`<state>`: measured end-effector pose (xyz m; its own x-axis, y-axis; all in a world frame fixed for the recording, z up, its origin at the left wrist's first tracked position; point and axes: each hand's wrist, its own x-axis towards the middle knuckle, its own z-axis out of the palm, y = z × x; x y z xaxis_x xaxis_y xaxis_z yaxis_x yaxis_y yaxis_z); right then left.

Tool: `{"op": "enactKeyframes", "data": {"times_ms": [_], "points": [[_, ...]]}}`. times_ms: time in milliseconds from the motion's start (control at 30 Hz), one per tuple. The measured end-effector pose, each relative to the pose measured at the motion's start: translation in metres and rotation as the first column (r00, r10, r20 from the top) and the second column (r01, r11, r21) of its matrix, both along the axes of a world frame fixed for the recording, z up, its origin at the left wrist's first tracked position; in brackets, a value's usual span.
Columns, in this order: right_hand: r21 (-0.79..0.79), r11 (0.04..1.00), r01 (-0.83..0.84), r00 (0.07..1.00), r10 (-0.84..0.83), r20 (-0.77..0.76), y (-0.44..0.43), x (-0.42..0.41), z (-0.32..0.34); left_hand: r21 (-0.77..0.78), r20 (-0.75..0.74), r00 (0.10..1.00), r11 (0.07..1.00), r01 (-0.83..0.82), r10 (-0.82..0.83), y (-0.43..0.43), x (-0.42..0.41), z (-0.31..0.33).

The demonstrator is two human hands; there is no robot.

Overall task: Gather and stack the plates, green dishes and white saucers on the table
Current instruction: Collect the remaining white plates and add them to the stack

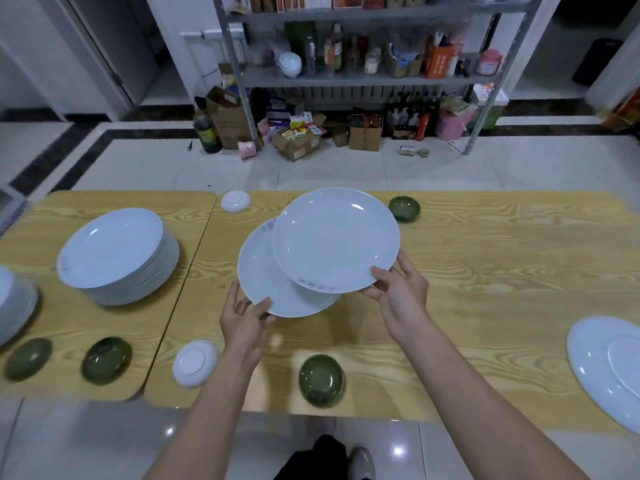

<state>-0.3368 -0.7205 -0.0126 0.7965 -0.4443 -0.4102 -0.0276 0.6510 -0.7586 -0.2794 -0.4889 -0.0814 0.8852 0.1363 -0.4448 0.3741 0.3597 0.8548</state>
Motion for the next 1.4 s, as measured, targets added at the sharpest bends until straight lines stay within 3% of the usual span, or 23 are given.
{"op": "enactKeyframes", "data": {"times_ms": [333, 700, 967, 1233, 1400], "points": [[0.044, 0.995, -0.085, 0.996, 0.085, 0.012, 0.066, 0.000, 0.011, -0.031, 0.099, 0.983, 0.988, -0.155, 0.157, 0.086, -0.018, 0.029], [0.048, 0.995, -0.086, 0.996, 0.087, -0.014, 0.197, 0.085, 0.006, -0.127, 0.110, 0.972, 0.973, -0.194, 0.208, 0.207, 0.063, 0.020], [0.090, 0.995, -0.040, 0.999, 0.042, -0.020, 0.269, 0.143, -0.003, -0.077, 0.042, 0.971, 0.969, -0.233, 0.236, 0.305, 0.127, 0.021], [0.068, 0.996, -0.057, 0.997, 0.060, -0.048, 0.297, 0.175, -0.005, -0.070, -0.021, 0.971, 0.969, -0.238, 0.237, 0.342, 0.159, 0.007], [0.067, 0.995, -0.080, 0.995, 0.084, -0.055, 0.317, 0.193, -0.007, 0.073, 0.006, 0.969, 0.966, -0.249, 0.249, 0.355, 0.178, -0.003]]}}
